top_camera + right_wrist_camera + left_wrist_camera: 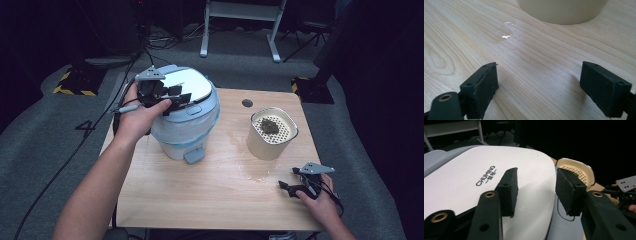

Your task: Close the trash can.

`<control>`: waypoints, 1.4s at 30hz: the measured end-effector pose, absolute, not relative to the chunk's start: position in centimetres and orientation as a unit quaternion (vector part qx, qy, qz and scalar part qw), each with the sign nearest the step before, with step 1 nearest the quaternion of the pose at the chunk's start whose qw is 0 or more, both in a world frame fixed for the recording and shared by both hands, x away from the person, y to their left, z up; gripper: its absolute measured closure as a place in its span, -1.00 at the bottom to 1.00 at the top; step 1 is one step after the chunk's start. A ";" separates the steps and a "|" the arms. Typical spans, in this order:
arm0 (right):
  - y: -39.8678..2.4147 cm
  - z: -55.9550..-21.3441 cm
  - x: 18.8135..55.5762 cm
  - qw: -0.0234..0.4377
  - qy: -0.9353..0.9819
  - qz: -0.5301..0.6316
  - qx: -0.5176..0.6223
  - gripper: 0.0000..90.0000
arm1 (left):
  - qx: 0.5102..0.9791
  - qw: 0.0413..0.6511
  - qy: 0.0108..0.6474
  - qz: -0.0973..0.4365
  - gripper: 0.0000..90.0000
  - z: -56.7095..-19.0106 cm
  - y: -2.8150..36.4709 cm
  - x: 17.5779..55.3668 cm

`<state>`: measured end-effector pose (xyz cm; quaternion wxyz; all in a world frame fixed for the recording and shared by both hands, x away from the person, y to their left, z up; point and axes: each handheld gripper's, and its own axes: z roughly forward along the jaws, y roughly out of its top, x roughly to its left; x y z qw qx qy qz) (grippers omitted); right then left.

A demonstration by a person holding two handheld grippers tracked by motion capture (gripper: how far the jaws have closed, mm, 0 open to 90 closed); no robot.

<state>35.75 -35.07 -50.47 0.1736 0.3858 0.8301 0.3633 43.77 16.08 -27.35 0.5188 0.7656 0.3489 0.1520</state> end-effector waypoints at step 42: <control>-35.1 -50.5 35.7 0.173 0.832 0.364 0.382 -0.66 | 0.796 0.463 0.328 0.211 0.01 -27.8 13.6 43.7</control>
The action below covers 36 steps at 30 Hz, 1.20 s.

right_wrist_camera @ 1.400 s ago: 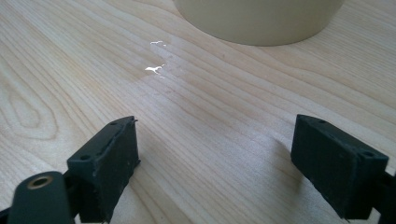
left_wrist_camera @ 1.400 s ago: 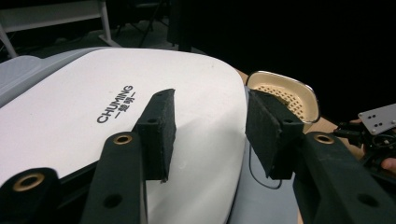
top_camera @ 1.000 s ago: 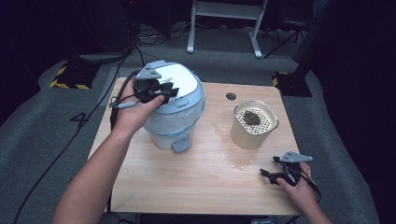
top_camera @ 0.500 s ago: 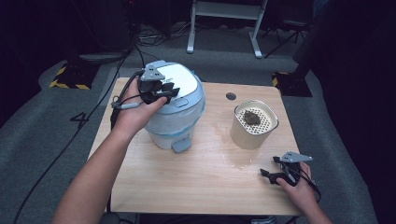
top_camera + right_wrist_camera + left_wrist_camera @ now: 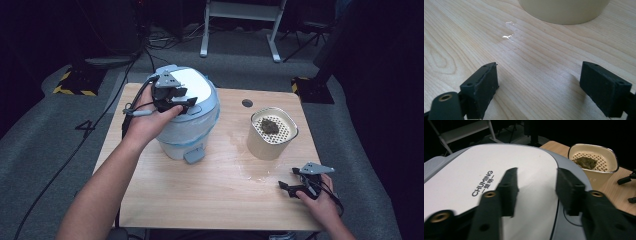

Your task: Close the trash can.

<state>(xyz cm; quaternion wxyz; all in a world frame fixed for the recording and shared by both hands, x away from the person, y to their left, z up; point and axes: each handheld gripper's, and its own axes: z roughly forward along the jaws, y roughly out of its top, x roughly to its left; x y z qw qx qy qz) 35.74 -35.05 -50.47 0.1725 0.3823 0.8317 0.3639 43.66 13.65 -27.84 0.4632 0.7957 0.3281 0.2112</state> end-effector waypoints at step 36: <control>-34.3 -50.5 37.0 0.166 0.836 0.365 0.373 -0.68 | 0.802 0.501 0.264 0.191 -0.29 -32.7 17.0 32.9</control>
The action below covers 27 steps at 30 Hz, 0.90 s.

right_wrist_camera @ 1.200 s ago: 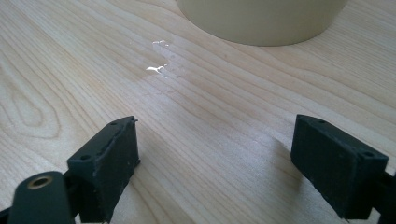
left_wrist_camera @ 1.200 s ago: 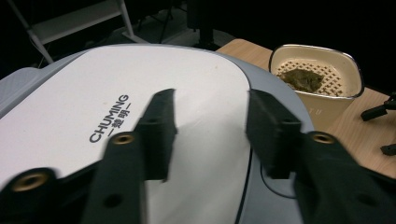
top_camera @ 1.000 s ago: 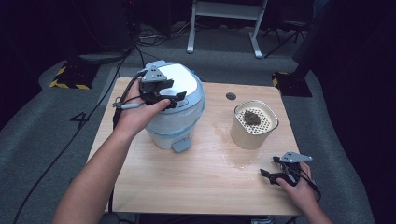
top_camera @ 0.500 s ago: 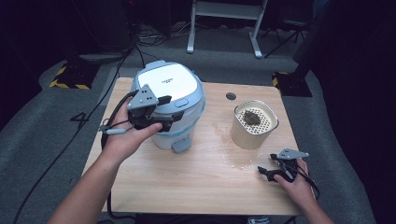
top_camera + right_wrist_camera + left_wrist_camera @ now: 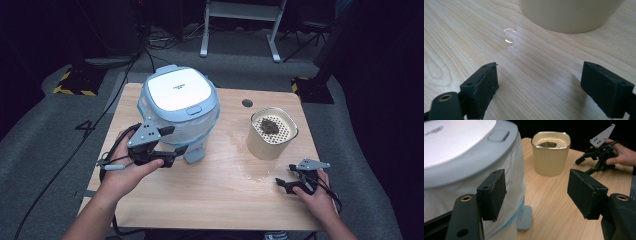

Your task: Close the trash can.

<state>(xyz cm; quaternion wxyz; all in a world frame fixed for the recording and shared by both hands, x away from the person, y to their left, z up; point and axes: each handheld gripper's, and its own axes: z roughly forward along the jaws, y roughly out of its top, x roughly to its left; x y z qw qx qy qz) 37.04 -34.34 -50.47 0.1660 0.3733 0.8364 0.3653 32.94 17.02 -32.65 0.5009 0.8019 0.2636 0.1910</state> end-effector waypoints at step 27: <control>-34.3 -50.5 37.0 0.166 0.836 0.365 0.373 -0.68 | 0.813 0.449 0.337 0.152 -0.37 -44.5 19.4 33.8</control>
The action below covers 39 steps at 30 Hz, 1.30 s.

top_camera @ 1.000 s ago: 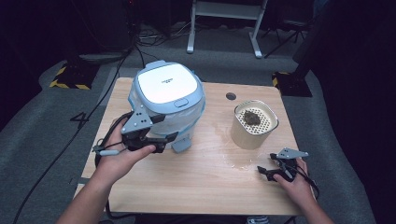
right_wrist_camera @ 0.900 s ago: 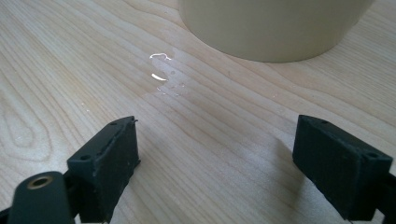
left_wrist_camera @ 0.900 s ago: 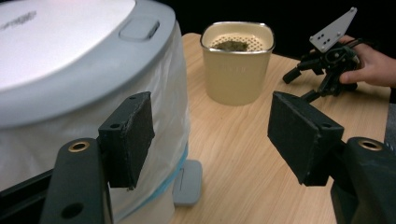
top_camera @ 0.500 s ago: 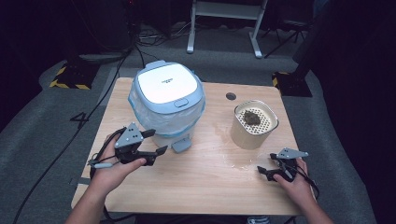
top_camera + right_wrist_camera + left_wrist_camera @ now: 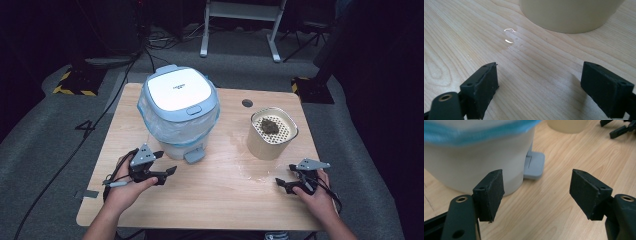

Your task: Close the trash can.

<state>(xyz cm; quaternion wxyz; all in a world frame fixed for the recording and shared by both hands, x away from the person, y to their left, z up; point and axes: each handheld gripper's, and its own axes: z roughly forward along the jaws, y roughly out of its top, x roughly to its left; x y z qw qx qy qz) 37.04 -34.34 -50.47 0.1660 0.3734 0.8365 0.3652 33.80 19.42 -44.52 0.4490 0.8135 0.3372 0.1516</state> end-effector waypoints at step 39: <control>-34.3 -50.5 37.0 0.167 0.836 0.366 0.374 -0.67 | 0.844 0.344 0.386 0.142 -0.67 -50.5 21.6 34.8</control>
